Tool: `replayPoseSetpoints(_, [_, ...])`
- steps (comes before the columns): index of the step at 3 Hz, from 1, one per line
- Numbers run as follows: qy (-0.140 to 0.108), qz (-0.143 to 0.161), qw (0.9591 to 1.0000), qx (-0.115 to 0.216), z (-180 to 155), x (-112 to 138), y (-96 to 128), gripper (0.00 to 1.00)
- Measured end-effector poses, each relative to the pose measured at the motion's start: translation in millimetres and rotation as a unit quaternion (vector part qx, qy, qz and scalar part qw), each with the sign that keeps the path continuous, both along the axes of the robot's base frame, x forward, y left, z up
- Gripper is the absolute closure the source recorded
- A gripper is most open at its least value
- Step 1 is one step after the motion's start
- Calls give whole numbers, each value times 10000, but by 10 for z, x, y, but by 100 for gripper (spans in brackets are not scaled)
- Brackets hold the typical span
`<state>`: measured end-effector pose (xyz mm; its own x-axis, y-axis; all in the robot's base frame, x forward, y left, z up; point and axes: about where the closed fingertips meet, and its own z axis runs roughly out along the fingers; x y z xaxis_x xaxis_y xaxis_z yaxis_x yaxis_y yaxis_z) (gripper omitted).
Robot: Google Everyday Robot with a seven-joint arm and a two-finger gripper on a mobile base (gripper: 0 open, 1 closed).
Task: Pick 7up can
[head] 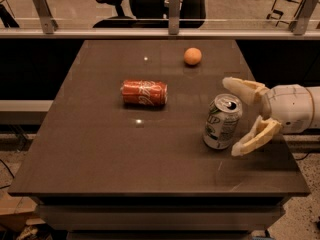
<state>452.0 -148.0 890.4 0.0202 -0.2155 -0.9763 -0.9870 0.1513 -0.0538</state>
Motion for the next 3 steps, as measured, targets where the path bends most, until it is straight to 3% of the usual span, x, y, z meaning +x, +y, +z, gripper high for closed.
replayPoseSetpoints(2, [36,179,9997,133,-34,28,106,0])
replayPoseSetpoints(3, [17,254,9995,167,-44,21,145,12])
